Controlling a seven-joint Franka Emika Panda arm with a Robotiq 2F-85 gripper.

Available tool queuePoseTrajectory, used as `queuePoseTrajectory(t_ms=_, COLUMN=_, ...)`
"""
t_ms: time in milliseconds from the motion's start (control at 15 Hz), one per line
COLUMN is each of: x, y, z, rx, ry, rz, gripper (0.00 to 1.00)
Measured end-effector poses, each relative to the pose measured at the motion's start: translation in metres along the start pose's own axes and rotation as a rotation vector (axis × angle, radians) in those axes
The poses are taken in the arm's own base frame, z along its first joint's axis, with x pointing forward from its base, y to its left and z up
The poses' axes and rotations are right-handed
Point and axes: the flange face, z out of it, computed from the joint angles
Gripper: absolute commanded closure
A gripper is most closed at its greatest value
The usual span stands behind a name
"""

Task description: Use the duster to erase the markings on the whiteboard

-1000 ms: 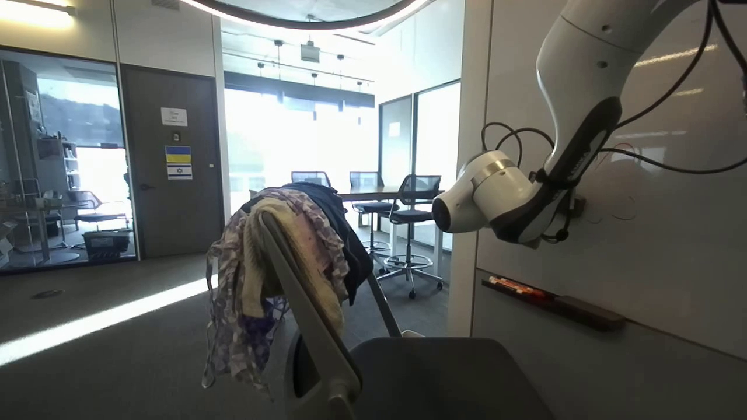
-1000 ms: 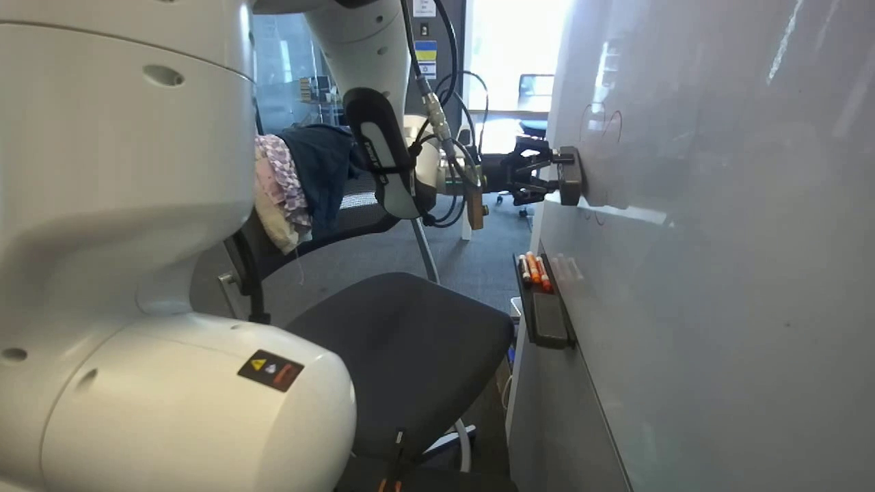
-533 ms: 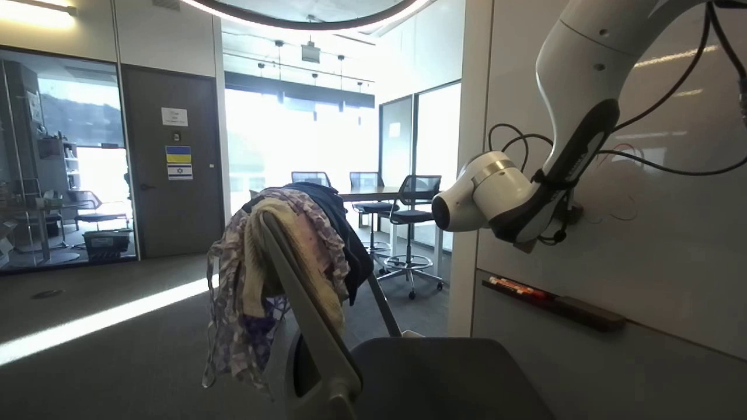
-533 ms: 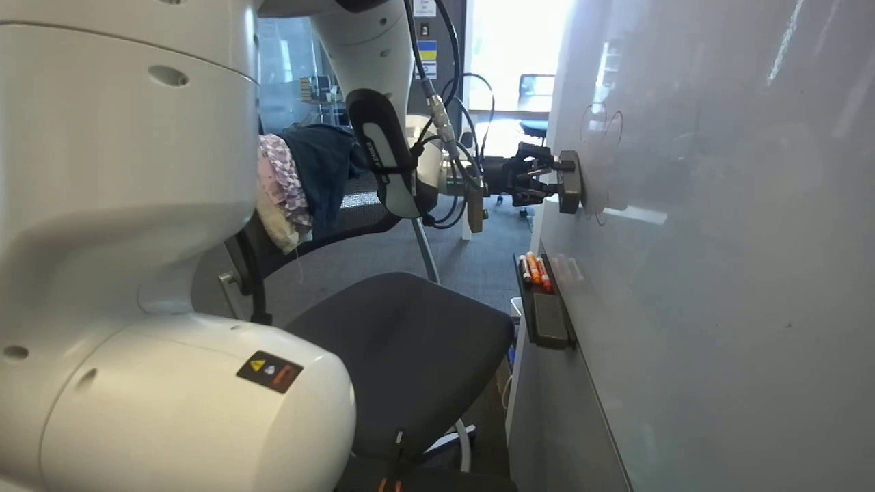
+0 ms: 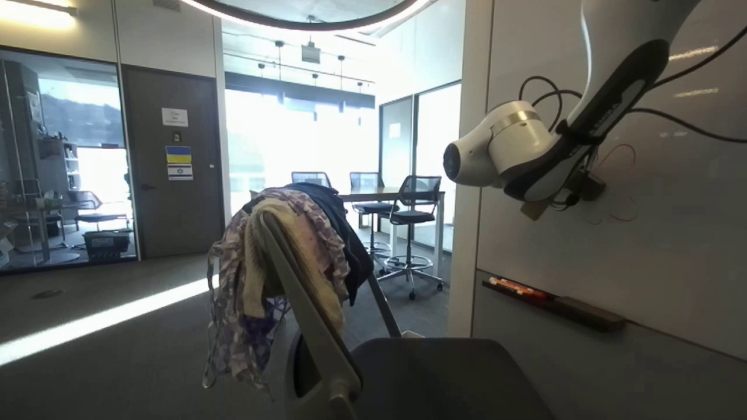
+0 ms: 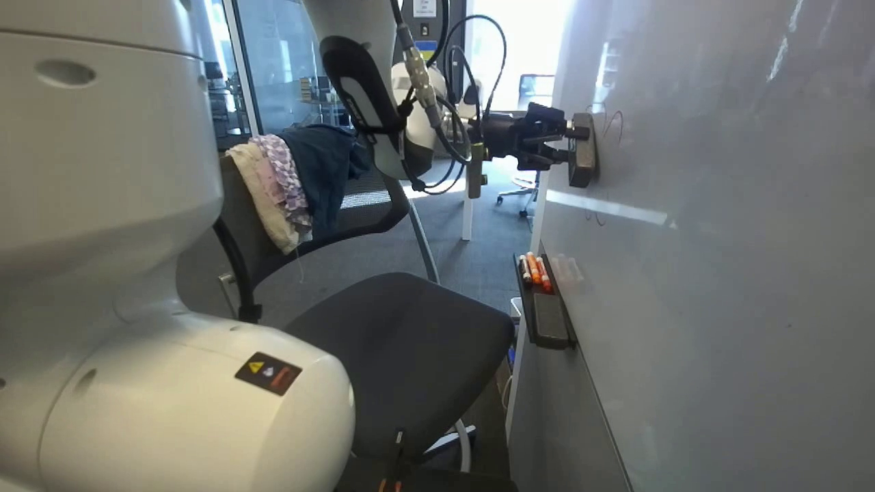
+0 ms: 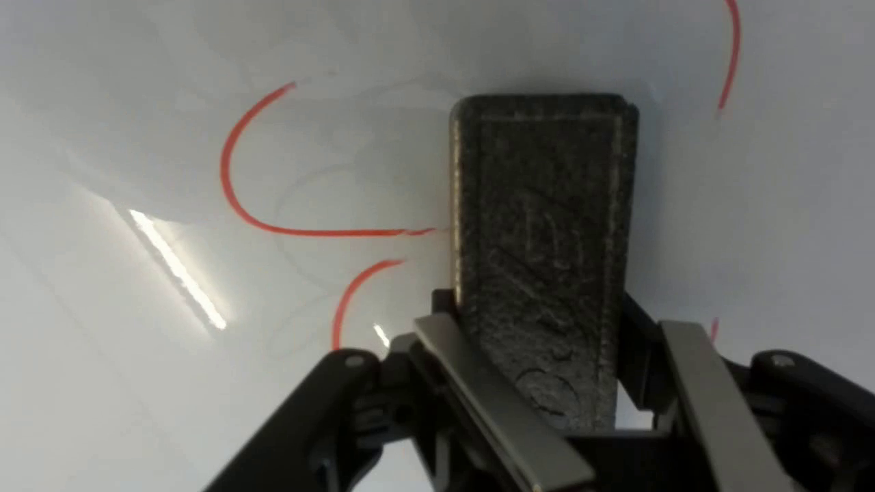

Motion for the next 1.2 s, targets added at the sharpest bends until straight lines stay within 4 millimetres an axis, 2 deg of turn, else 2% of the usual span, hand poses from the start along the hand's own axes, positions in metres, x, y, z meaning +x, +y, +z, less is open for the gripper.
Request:
queuePoseTrajectory(t_ms=267, x=-0.007, y=0.045, z=0.003, rx=-0.029, ry=-0.018, rz=0.068, gripper=0.69)
queuePoseTrajectory(t_ms=467, x=-0.018, y=0.064, z=0.010, rx=-0.031, ry=-0.044, rz=0.098, gripper=0.69)
queuePoseTrajectory(t_ms=667, x=-0.032, y=0.069, z=0.013, rx=-0.027, ry=-0.075, rz=0.095, gripper=0.69)
queuePoseTrajectory(t_ms=933, x=-0.051, y=0.062, z=0.015, rx=-0.026, ry=-0.092, rz=0.059, gripper=0.69)
queuePoseTrajectory(t_ms=1200, x=-0.055, y=0.059, z=0.015, rx=-0.025, ry=-0.092, rz=0.048, gripper=0.69)
